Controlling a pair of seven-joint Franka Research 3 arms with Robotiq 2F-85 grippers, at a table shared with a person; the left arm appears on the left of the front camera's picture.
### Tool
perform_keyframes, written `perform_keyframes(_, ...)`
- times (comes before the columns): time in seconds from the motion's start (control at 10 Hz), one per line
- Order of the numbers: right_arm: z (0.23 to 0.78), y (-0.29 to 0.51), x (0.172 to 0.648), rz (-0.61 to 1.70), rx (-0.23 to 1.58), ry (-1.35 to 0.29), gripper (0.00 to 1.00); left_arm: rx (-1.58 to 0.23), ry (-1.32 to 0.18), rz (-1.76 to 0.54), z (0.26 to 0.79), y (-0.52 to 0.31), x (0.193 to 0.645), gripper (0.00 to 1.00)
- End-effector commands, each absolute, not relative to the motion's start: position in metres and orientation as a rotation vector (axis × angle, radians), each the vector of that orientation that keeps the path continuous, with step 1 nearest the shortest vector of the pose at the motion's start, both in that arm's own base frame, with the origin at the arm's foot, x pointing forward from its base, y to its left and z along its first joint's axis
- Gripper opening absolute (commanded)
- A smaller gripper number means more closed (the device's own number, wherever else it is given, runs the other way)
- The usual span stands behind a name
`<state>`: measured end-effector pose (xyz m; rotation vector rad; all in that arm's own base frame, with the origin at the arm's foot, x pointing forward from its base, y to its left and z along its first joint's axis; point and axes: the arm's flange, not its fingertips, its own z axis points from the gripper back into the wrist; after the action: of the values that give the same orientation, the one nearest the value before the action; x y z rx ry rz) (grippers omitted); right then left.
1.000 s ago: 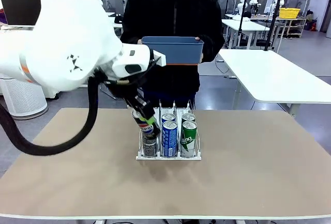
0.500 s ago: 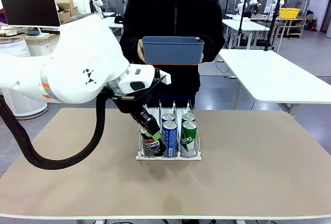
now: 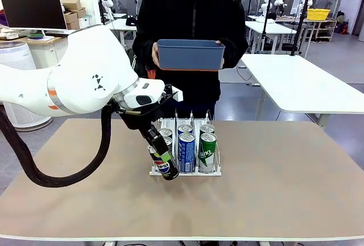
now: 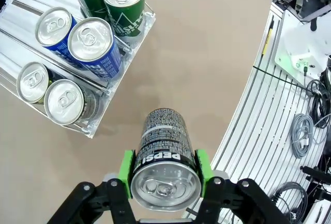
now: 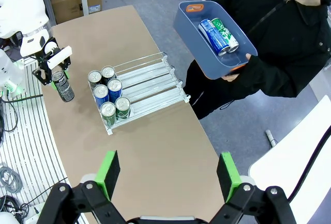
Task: Fill the beverage cans into the dispenser.
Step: Place the picked Pepsi coke in the line of the Automatic Can Dispenser with the same cans.
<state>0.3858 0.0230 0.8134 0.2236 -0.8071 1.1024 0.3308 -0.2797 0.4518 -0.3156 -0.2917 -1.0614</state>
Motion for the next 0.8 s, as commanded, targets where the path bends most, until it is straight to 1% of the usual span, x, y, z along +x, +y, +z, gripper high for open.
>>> perform_keyframes(0.0,0.813,0.023,0.385,1.102,0.225,-0.807,1.00,-0.319,-0.286,-1.063,0.451,-0.278,0.331,0.58)
perform_keyframes(0.1,0.813,0.023,0.385,1.102,0.225,-0.807,1.00,-0.194,-0.306,-1.093,0.459,-0.276,0.332,0.58)
perform_keyframes(0.2,0.813,0.023,0.385,1.102,0.225,-0.807,1.00,-0.133,-0.326,-1.059,0.456,-0.277,0.339,0.58)
perform_keyframes(0.4,0.813,0.023,0.385,1.102,0.225,-0.807,1.00,-0.072,-0.349,-1.012,0.450,-0.275,0.350,0.58)
perform_keyframes(0.7,0.813,0.023,0.385,1.102,0.225,-0.807,1.00,-0.158,-0.379,-0.972,0.442,-0.273,0.356,0.58)
